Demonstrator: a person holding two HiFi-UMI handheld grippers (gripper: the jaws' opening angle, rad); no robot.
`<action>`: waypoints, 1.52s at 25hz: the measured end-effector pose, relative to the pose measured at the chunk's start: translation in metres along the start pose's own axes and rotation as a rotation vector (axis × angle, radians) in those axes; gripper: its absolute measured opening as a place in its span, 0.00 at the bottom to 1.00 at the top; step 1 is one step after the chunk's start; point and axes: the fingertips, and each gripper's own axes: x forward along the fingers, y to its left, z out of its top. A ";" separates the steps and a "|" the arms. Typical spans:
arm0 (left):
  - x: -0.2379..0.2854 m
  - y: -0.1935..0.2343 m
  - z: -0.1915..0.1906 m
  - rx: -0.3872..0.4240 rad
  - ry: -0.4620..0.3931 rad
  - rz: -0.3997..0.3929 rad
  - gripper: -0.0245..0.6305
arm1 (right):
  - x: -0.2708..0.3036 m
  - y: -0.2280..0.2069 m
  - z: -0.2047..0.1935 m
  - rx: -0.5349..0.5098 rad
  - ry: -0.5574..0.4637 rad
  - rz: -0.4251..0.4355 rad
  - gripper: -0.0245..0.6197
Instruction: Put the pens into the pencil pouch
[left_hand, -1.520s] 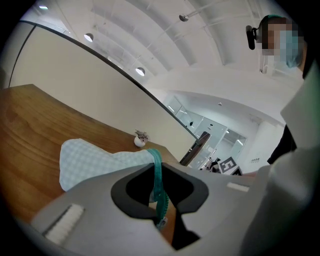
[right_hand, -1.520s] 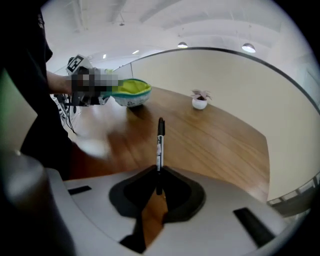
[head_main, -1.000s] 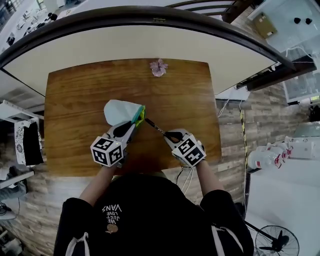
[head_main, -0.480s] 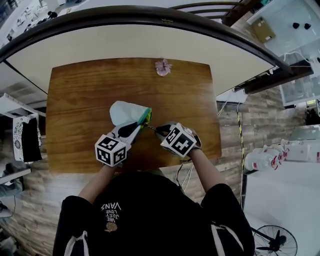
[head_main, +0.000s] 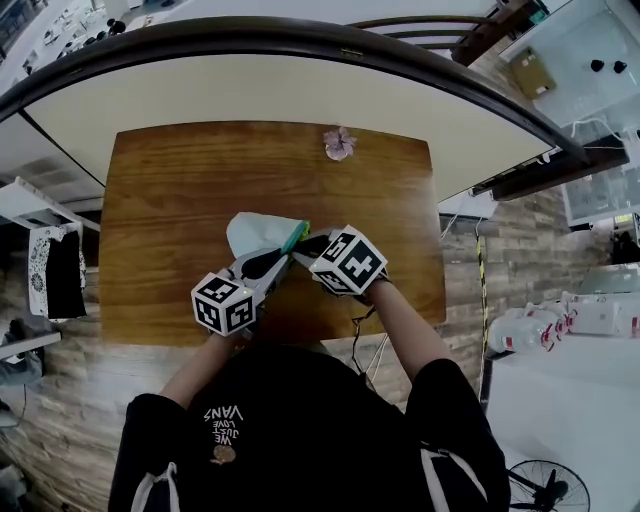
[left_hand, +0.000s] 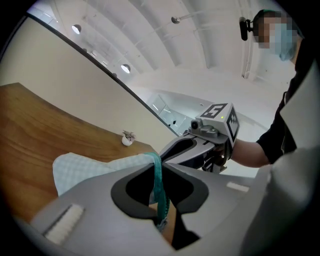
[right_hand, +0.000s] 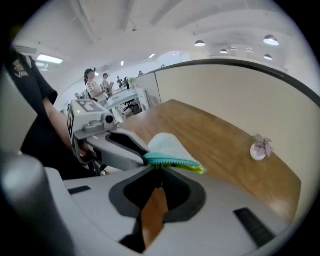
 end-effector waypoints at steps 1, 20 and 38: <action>-0.002 0.001 0.003 -0.011 -0.014 -0.001 0.11 | -0.001 -0.001 0.006 0.020 -0.031 0.004 0.11; -0.011 0.043 0.014 -0.034 -0.017 0.006 0.11 | -0.035 0.016 -0.042 0.455 -0.316 -0.167 0.21; -0.019 0.072 -0.075 0.243 0.361 0.039 0.30 | -0.028 0.129 -0.114 0.814 -0.454 -0.438 0.21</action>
